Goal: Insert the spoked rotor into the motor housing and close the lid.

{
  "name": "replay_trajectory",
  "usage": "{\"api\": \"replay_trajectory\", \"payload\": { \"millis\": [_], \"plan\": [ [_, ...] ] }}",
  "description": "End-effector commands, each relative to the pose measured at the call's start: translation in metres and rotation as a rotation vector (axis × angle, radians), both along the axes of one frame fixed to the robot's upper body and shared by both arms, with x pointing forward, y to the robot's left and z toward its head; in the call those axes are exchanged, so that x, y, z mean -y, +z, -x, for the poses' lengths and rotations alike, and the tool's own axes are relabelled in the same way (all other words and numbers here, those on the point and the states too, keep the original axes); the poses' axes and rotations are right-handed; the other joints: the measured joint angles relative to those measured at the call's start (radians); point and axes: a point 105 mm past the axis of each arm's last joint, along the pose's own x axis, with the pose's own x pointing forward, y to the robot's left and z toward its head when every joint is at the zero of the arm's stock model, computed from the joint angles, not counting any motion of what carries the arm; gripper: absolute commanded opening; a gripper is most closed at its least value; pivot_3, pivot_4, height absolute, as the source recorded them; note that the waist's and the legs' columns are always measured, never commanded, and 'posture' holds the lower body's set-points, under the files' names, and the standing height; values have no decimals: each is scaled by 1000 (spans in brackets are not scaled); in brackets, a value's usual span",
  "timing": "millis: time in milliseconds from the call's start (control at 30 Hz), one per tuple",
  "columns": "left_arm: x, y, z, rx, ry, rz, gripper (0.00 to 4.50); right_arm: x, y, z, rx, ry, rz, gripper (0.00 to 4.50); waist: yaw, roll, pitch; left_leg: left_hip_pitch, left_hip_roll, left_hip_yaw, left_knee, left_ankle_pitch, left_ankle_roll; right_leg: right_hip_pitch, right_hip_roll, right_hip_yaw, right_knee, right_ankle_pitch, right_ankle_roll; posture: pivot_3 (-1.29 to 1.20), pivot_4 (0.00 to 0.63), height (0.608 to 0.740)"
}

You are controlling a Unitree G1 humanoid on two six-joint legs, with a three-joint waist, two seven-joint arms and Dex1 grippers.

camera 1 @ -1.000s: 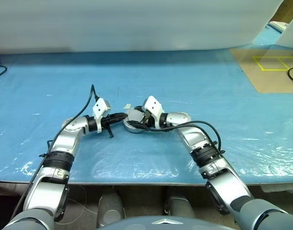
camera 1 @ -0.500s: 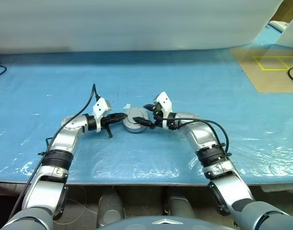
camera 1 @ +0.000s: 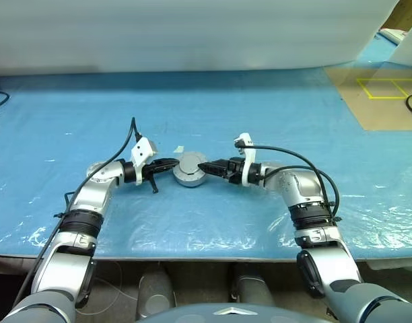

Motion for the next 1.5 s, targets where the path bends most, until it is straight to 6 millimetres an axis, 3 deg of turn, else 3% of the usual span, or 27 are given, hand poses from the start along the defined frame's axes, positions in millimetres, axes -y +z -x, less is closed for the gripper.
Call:
{"api": "replay_trajectory", "payload": {
  "millis": [33, 267, 533, 633, 867, 900, 1500],
  "plan": [
    [3, -16, 5, -49, -13, -33, 0, -3, 7, -2, -70, -24, -59, 4485, 0, 0, 0, 0, 0, 0, -1, 0, 0, 0, 0, 0, 0, 0, 0, 0, 150, 740],
    [2, -16, 4, -42, -8, -32, 0, -6, 13, 6, -209, -5, -201, 4485, 3, 0, 0, 0, 0, 0, -3, 0, 0, -1, 0, 0, -1, 0, 0, 0, 150, 740],
    [2, -16, 3, -37, -6, -34, 0, -2, 24, 8, -241, 13, -302, 4485, 5, 1, 0, -1, 0, 1, -4, 0, 0, -3, 0, 0, -1, 0, 0, 0, 150, 740],
    [2, -16, 3, -32, -6, -33, 0, -1, 25, 6, -239, 4, -309, 3855, 6, 1, 0, -1, 0, 1, -4, 0, 0, -3, 0, 0, -1, 0, 0, 0, 150, 740],
    [2, -14, 1, -17, -5, -31, 0, 0, 16, 6, -241, -12, -248, 1422, 10, 1, 0, -3, 0, 1, -4, 0, 0, -4, 0, -1, -1, 0, 0, 0, 150, 740],
    [2, -13, 0, -16, -5, -31, 0, 0, 14, 7, -241, -13, -235, 1290, 11, 1, 0, -4, 0, 1, -4, 0, 0, -5, 0, -1, -1, 0, 0, 0, 150, 740],
    [3, -13, 0, -2, -1, -23, 0, -5, -13, 20, -308, 21, -126, 1291, 16, 1, 0, -1, 0, 1, -4, 0, 0, -4, 1, 0, 0, 0, 0, 0, 150, 740]
  ]
}}
